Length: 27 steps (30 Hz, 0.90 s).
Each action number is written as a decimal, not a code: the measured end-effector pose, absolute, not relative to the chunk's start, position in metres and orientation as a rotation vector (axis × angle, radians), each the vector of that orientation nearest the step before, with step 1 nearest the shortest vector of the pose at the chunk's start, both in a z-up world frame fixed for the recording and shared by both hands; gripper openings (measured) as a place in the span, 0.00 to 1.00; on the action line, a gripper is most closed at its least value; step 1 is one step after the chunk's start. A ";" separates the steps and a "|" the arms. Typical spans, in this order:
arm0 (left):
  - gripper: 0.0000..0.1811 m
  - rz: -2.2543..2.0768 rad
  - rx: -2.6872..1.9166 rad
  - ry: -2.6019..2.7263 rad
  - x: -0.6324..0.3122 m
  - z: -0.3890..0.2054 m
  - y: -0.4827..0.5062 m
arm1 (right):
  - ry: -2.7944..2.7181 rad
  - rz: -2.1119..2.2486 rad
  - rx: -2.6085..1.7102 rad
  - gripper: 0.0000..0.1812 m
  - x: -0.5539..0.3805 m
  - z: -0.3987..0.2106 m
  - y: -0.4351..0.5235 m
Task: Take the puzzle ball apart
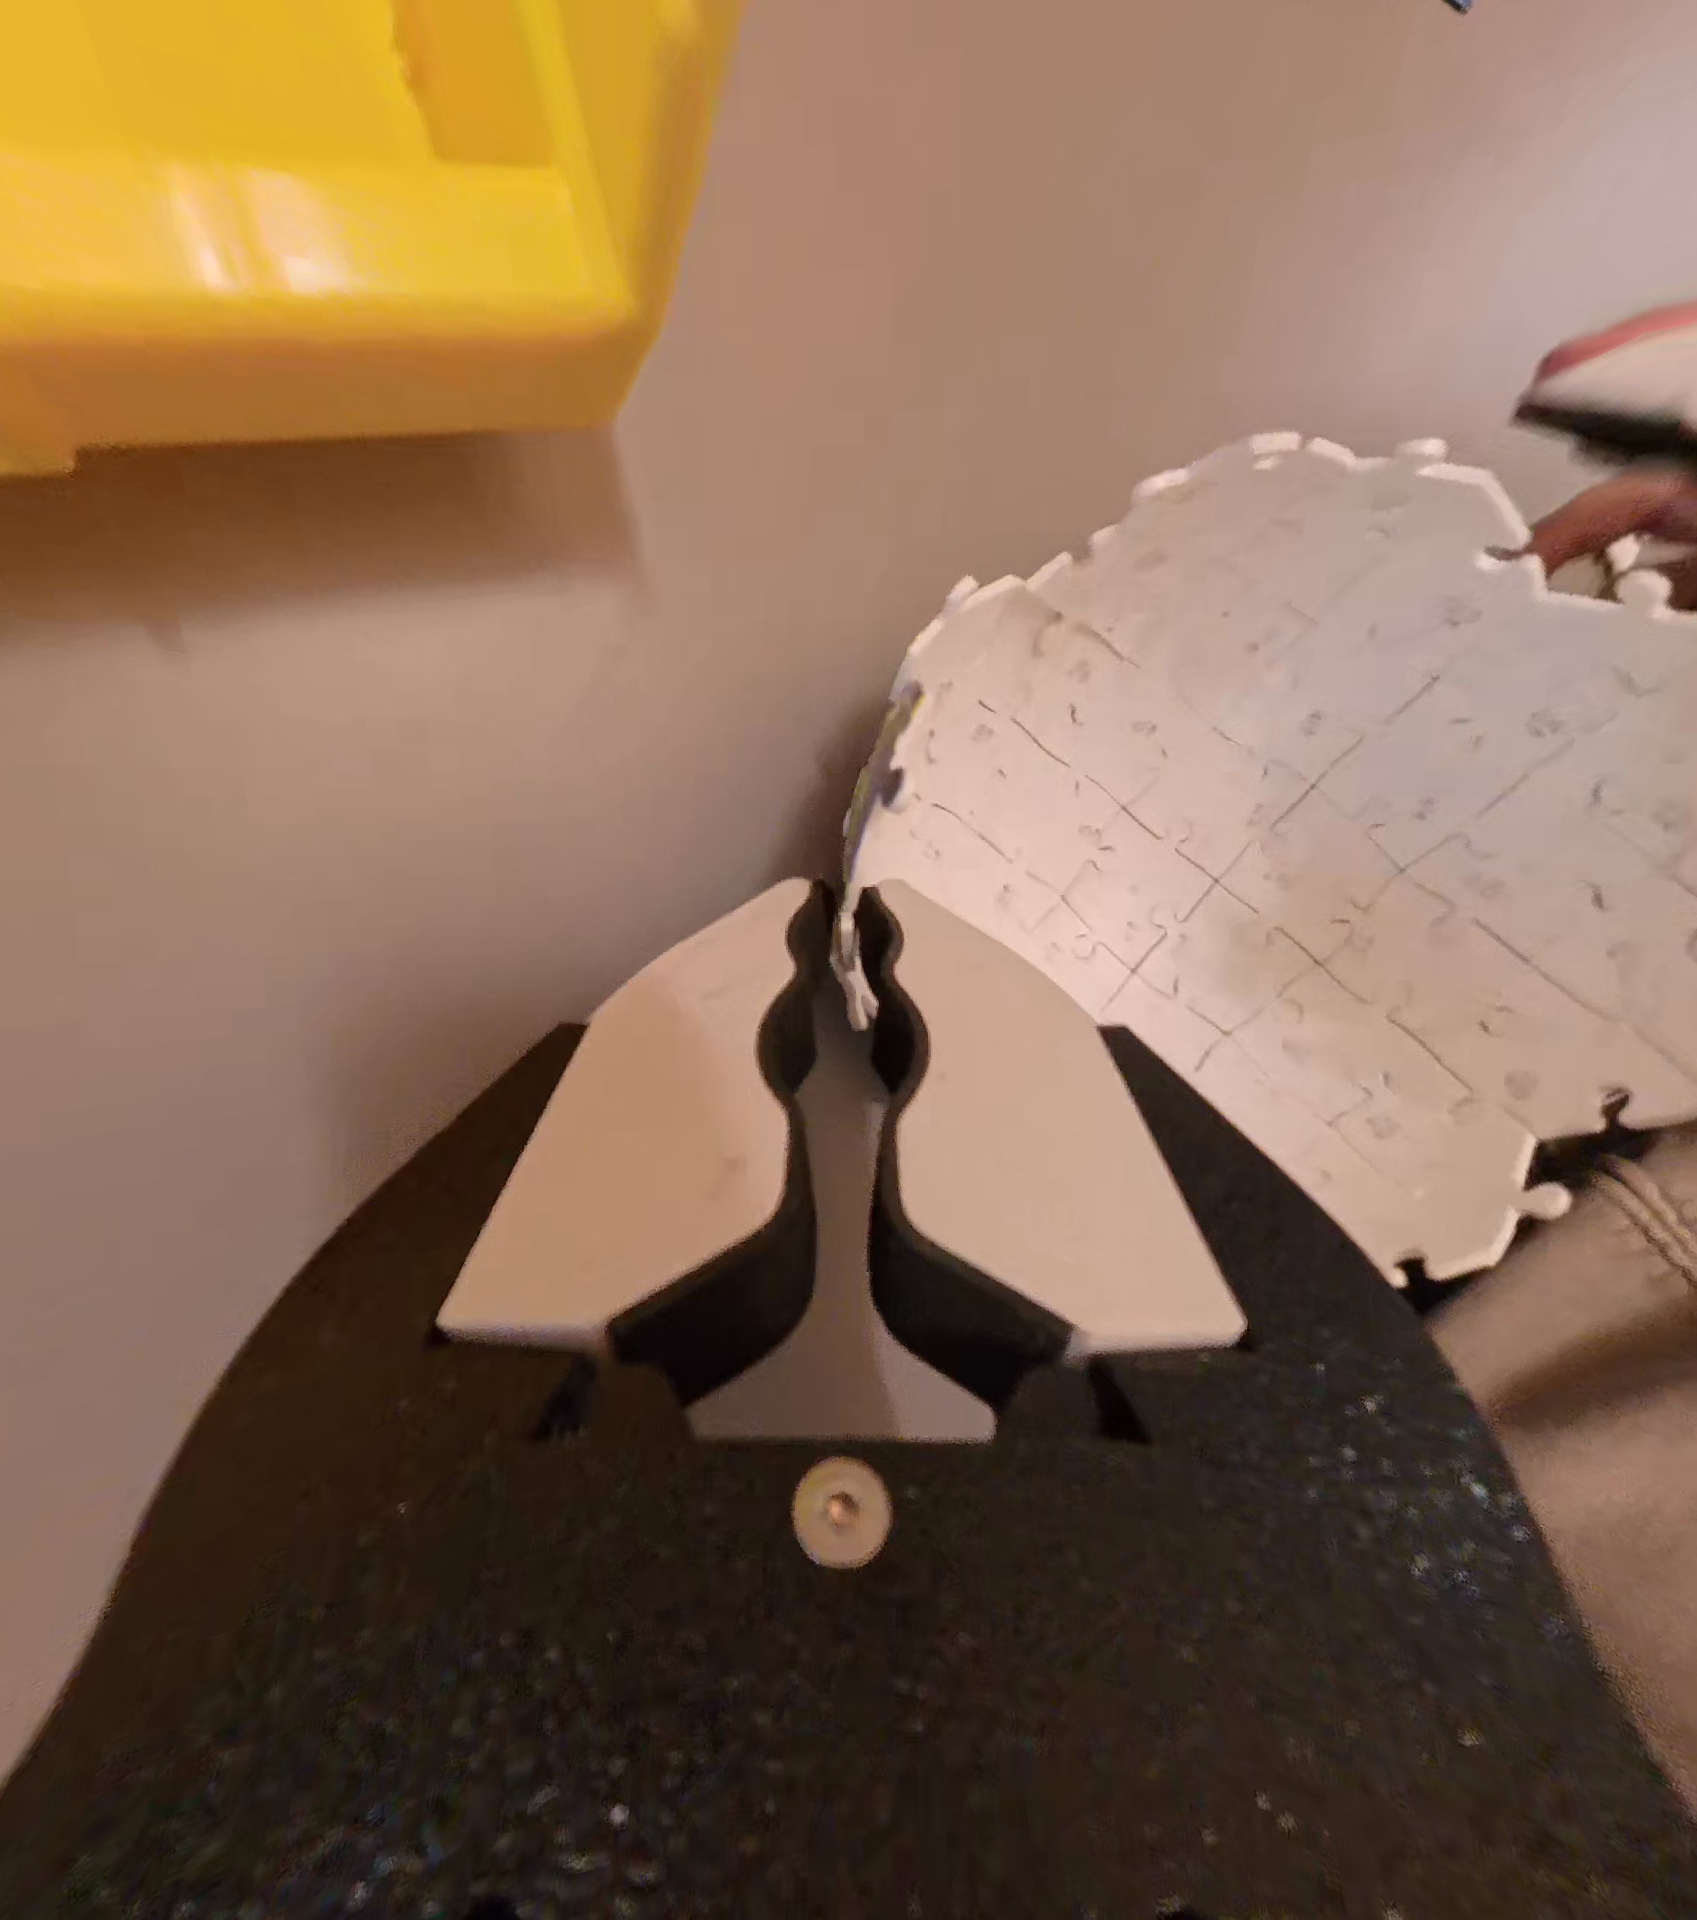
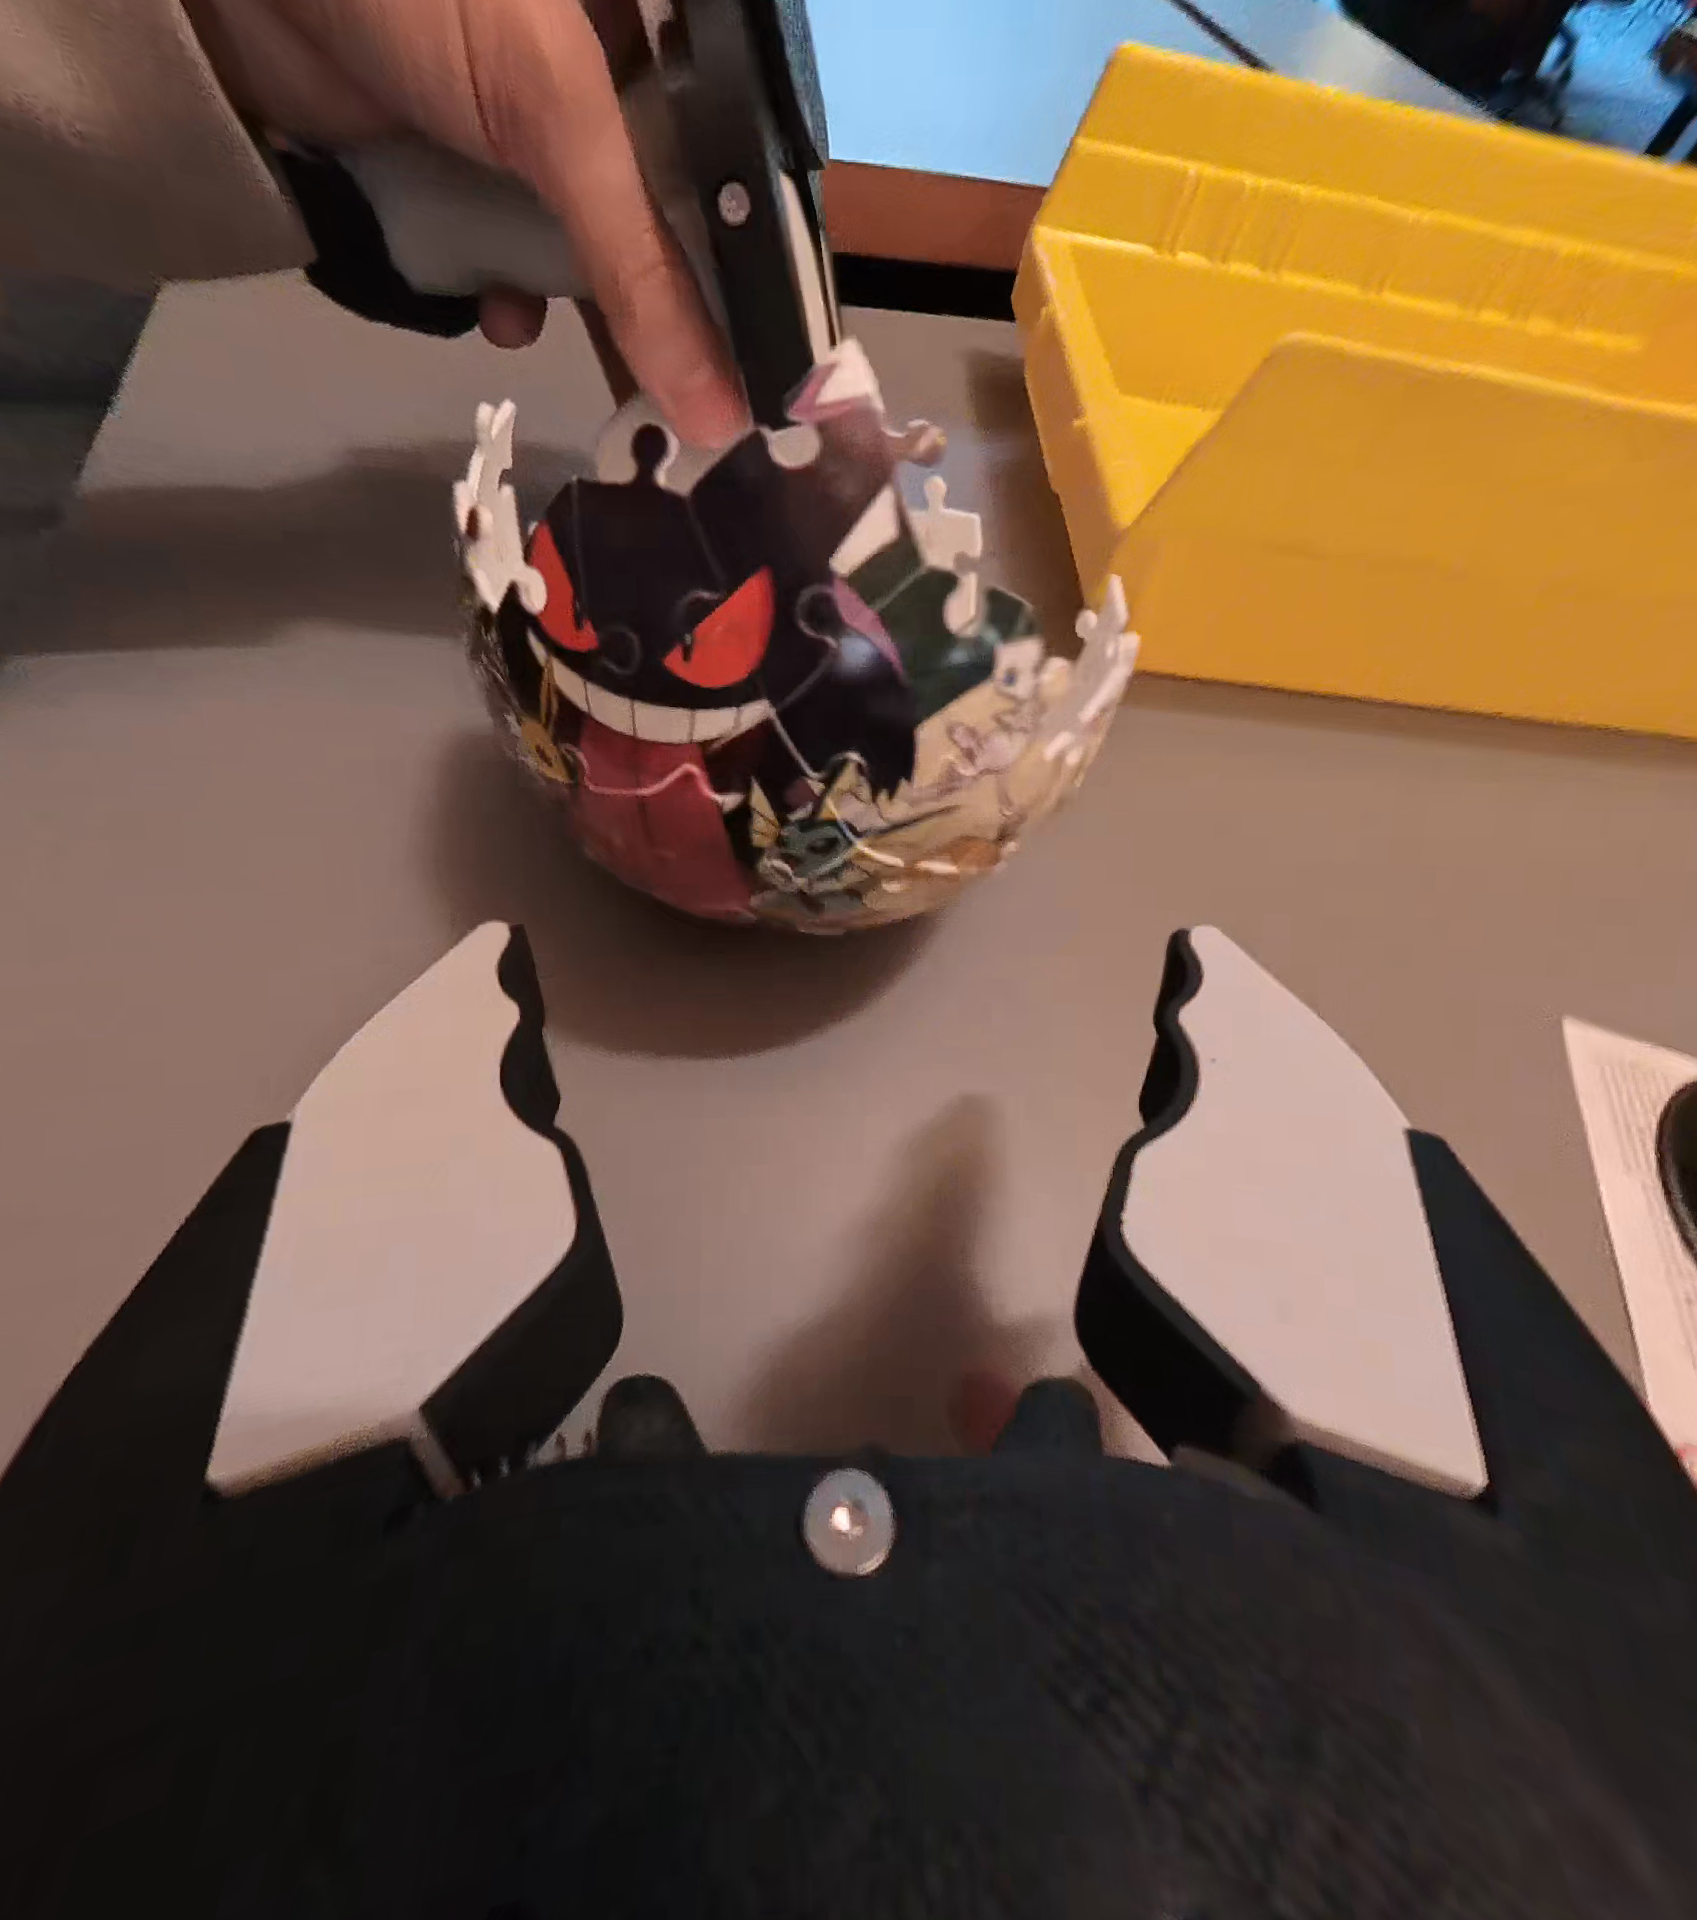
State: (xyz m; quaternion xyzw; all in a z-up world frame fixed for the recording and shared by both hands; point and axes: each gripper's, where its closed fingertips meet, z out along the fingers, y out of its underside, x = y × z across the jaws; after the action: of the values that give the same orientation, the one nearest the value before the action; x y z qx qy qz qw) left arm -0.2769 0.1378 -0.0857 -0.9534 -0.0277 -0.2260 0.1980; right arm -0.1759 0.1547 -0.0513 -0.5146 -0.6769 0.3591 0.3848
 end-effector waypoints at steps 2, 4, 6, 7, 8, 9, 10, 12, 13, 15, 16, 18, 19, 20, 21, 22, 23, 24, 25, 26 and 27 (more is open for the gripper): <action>0.02 -0.672 -2.649 -0.150 -0.277 -0.087 0.137 | -1.776 0.841 -1.246 0.63 -0.188 -0.058 0.152; 0.02 -0.711 -2.631 -0.217 -0.277 -0.088 0.135 | -1.787 0.820 -1.173 0.63 -0.199 -0.060 0.149; 0.02 -0.745 -2.604 -0.280 -0.278 -0.088 0.133 | -1.756 0.847 -1.113 0.63 -0.206 -0.054 0.145; 0.02 -0.762 -2.593 -0.306 -0.277 -0.089 0.132 | -1.727 0.844 -1.094 0.64 -0.209 -0.051 0.147; 0.02 -0.777 -2.584 -0.330 -0.277 -0.090 0.131 | -1.709 0.849 -1.066 0.64 -0.212 -0.047 0.147; 0.02 -0.793 -2.575 -0.351 -0.277 -0.091 0.129 | -1.709 0.846 -1.044 0.64 -0.215 -0.046 0.147; 0.02 -0.810 -2.564 -0.372 -0.277 -0.092 0.128 | -1.727 0.830 -1.033 0.64 -0.217 -0.049 0.147; 0.02 -0.843 -2.543 -0.413 -0.277 -0.093 0.126 | -1.740 0.781 -0.968 0.63 -0.222 -0.050 0.147; 0.03 -0.849 -2.536 -0.434 -0.278 -0.094 0.125 | -1.741 0.747 -0.927 0.63 -0.224 -0.051 0.148; 0.06 -0.826 -2.532 -0.467 -0.282 -0.097 0.124 | -1.742 0.717 -0.860 0.62 -0.227 -0.050 0.148; 0.08 -0.810 -2.531 -0.484 -0.285 -0.098 0.123 | -1.742 0.721 -0.864 0.62 -0.229 -0.050 0.148; 0.09 -0.788 -2.526 -0.501 -0.287 -0.098 0.123 | -1.741 0.737 -0.870 0.61 -0.231 -0.049 0.150; 0.09 -0.777 -2.528 -0.500 -0.288 -0.098 0.122 | -1.741 0.737 -0.867 0.61 -0.232 -0.049 0.151; 0.09 -0.762 -2.531 -0.496 -0.289 -0.098 0.122 | -1.744 0.740 -0.860 0.61 -0.232 -0.048 0.151; 0.10 -0.739 -2.537 -0.491 -0.290 -0.098 0.122 | -1.747 0.748 -0.857 0.61 -0.232 -0.046 0.151; 0.11 -0.703 -2.544 -0.488 -0.293 -0.098 0.121 | -1.749 0.755 -0.859 0.61 -0.232 -0.044 0.152; 0.13 -0.655 -2.550 -0.491 -0.297 -0.098 0.120 | -1.750 0.770 -0.859 0.61 -0.231 -0.042 0.152; 0.15 -0.604 -2.555 -0.488 -0.300 -0.097 0.120 | -1.755 0.796 -0.859 0.60 -0.230 -0.039 0.152; 0.17 -0.552 -2.560 -0.477 -0.303 -0.097 0.119 | -1.766 0.821 -0.866 0.60 -0.230 -0.038 0.152; 0.18 -0.500 -2.569 -0.461 -0.306 -0.097 0.118 | -1.781 0.838 -0.868 0.60 -0.229 -0.038 0.153; 0.19 -0.453 -2.579 -0.435 -0.308 -0.097 0.117 | -1.806 0.846 -0.862 0.60 -0.229 -0.039 0.154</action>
State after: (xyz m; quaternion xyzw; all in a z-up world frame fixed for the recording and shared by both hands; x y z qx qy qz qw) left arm -0.3075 0.1172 -0.0967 -0.9429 -0.1590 -0.1655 0.2414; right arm -0.2286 0.1545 -0.0388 -0.3511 -0.7356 0.3447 0.4656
